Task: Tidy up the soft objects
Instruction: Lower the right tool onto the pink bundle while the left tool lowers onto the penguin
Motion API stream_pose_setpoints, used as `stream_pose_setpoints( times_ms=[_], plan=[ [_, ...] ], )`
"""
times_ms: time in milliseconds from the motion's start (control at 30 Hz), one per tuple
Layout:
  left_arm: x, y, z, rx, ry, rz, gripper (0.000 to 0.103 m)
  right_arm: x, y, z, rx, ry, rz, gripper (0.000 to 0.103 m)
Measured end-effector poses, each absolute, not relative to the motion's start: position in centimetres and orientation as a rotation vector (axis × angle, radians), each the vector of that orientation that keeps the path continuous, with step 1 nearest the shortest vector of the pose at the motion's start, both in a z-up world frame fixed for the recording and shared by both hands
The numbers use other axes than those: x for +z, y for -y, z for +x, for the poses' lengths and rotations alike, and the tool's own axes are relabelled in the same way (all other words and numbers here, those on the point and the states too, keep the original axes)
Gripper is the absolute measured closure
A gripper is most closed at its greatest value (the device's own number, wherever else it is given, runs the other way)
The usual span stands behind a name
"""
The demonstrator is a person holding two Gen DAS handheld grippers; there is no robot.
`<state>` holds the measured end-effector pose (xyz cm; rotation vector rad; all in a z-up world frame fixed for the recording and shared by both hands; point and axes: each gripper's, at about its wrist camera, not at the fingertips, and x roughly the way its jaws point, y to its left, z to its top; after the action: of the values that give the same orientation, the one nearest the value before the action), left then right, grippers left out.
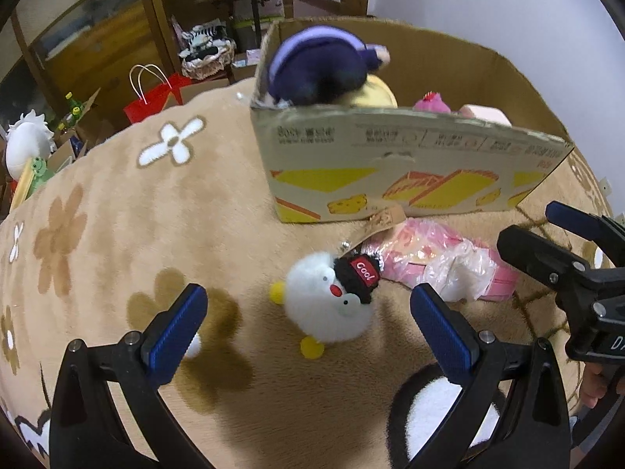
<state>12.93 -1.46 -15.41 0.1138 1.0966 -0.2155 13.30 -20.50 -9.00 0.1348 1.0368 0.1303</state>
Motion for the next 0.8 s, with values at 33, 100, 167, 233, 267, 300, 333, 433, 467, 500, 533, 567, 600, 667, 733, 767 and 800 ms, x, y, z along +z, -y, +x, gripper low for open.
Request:
stream_pose_setpoints(
  times_ms=[33,100,167,233,267,300,333,433,467,500,533,567,600,667,733,767,800],
  plan=[
    [-15.7,1.5,13.0,-0.219,-1.103,0.113,0.000,-9.1,20.5,13.4,0.134,-1.041,0.139,0.000],
    [-16.2,1.6,13.2,-0.223,-1.114,0.115,0.000,-9.5,20.6,13.6,0.145,-1.051,0.151,0.000],
    [-16.7,1.8,13.4,-0.229,-1.126,0.113,0.000,-9.9,20.5,13.7,0.151,-1.059,0.154,0.000],
    [-17.1,1.8,13.5,-0.234,-1.135,0.110,0.000,-10.4,20.3,13.9,0.155,-1.069,0.152,0.000],
    [-17.4,1.8,13.6,-0.235,-1.139,0.114,0.000,-10.5,20.2,13.9,0.157,-1.072,0.152,0.000],
    [-17.5,1.9,13.7,-0.236,-1.141,0.119,0.000,-10.8,20.2,13.9,0.158,-1.078,0.153,0.000],
    [-17.8,1.8,14.0,-0.236,-1.144,0.124,0.000,-10.9,20.1,13.9,0.160,-1.082,0.155,0.000],
    [-18.4,2.2,14.3,-0.240,-1.153,0.133,0.000,-11.5,20.0,14.0,0.175,-1.097,0.174,0.000],
    [-18.6,2.2,14.4,-0.241,-1.156,0.137,0.000,-11.7,19.9,14.0,0.179,-1.104,0.174,0.000],
    [-18.8,2.3,14.4,-0.243,-1.157,0.138,0.000,-11.9,19.8,14.1,0.183,-1.112,0.171,0.000],
    [-18.9,2.5,14.5,-0.244,-1.158,0.140,0.000,-12.0,19.8,14.2,0.185,-1.117,0.167,0.000],
    [-19.1,2.5,14.6,-0.245,-1.159,0.141,0.000,-12.2,19.7,14.3,0.188,-1.123,0.163,0.001],
    [-19.2,2.5,14.7,-0.247,-1.160,0.140,0.000,-12.4,19.6,14.4,0.190,-1.128,0.162,0.001],
    [-19.5,2.5,14.9,-0.249,-1.159,0.138,0.000,-12.6,19.5,14.5,0.195,-1.133,0.162,0.001],
    [-19.7,2.5,15.2,-0.248,-1.158,0.131,0.000,-12.9,19.3,14.6,0.201,-1.138,0.165,0.002],
    [-19.8,2.4,15.4,-0.253,-1.157,0.115,0.000,-13.1,19.3,14.7,0.214,-1.149,0.188,0.005],
    [-19.8,2.5,15.1,-0.263,-1.155,0.104,0.001,-13.3,19.6,14.8,0.221,-1.162,0.217,0.007]
  ],
)
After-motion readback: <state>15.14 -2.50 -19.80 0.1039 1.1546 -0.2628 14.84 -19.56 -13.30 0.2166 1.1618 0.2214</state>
